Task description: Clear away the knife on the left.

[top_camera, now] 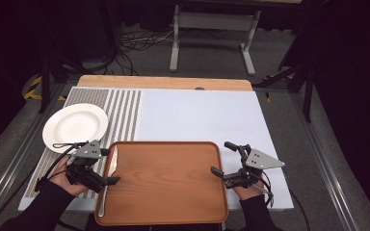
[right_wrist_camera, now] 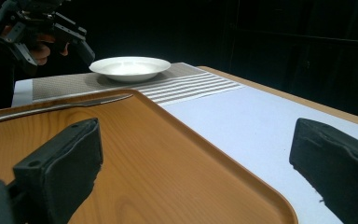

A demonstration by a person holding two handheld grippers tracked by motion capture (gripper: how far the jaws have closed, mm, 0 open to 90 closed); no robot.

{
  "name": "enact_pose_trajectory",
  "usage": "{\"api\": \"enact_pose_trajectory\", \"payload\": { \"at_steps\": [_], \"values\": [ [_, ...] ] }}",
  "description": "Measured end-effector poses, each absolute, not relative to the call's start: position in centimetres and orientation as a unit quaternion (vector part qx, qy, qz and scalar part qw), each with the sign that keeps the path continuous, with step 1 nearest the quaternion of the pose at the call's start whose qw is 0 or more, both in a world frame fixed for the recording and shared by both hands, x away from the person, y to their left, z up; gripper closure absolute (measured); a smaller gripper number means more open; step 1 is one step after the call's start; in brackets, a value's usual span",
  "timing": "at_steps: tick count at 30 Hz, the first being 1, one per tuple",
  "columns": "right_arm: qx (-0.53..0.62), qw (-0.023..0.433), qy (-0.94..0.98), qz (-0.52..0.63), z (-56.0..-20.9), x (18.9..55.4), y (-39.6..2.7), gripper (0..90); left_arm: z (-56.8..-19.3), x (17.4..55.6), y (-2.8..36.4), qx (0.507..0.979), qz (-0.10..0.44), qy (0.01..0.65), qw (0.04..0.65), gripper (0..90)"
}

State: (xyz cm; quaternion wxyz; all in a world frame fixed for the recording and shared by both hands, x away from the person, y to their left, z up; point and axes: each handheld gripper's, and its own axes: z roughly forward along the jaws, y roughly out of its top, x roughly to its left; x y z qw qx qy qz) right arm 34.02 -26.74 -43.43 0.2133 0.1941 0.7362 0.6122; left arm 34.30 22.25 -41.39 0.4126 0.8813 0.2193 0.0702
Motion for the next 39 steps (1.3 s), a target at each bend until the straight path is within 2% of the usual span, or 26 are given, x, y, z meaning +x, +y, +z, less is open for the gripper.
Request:
{"api": "enact_pose_trajectory", "payload": {
  "at_steps": [15,26,30,39],
  "values": [
    [0.195,0.212,0.738,0.610,-43.5,34.1,-26.7,2.8,-42.8,33.1,24.9,0.779,0.144,0.216,0.572,0.4],
    [0.202,0.211,0.739,0.607,-43.7,34.3,-26.8,2.7,-45.5,33.0,26.7,0.720,0.132,0.240,0.638,0.4],
    [0.203,0.210,0.740,0.606,-43.8,34.4,-26.9,2.6,-46.5,32.8,27.4,0.702,0.131,0.251,0.653,0.1],
    [0.209,0.208,0.742,0.602,-44.0,34.6,-26.9,2.5,-47.9,32.6,28.0,0.712,0.137,0.268,0.634,0.3]
  ]
}}
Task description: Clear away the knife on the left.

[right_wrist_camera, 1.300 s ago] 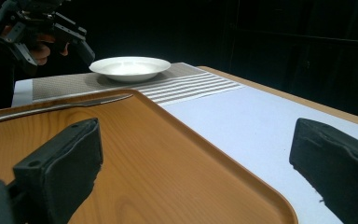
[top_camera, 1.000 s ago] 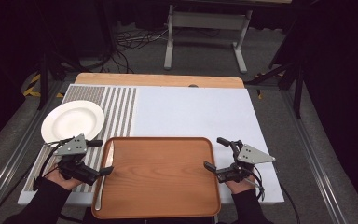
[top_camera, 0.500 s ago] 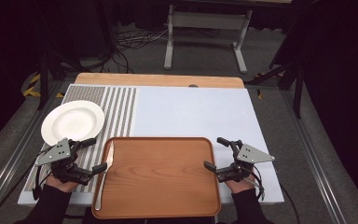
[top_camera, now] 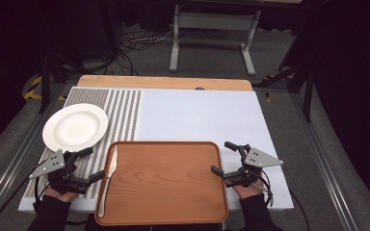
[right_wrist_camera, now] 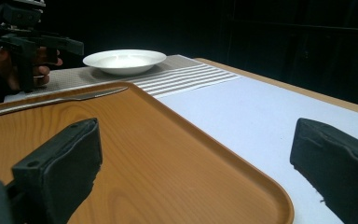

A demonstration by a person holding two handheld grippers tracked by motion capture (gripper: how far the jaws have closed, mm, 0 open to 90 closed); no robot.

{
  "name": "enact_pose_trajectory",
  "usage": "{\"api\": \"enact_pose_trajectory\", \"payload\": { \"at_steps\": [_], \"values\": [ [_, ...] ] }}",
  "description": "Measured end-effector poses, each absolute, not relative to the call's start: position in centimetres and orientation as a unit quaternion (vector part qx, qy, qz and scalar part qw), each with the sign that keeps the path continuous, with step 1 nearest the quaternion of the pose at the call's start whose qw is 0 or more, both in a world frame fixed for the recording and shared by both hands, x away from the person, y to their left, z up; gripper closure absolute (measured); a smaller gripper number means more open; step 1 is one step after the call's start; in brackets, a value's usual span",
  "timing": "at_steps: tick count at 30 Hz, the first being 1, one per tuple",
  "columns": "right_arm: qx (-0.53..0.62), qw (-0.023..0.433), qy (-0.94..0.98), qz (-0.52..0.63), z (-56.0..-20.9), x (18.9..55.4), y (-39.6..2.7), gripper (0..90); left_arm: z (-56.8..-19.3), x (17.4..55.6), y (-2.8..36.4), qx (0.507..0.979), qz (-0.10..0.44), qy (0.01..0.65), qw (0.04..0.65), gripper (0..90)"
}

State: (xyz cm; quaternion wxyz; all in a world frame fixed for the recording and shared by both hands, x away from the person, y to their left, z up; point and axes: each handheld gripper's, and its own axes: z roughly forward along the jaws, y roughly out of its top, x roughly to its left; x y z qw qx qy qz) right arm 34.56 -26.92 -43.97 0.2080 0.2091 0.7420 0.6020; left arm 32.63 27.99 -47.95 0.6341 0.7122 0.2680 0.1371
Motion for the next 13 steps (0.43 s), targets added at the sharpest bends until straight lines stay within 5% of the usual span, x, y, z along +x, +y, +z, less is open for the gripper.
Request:
{"api": "enact_pose_trajectory", "payload": {
  "at_steps": [13],
  "values": [
    [0.207,0.209,0.741,0.604,-43.91,34.46,-26.90,2.4,-47.95,32.41,27.72,0.718,0.147,0.255,0.631,0.3]
  ]
}}
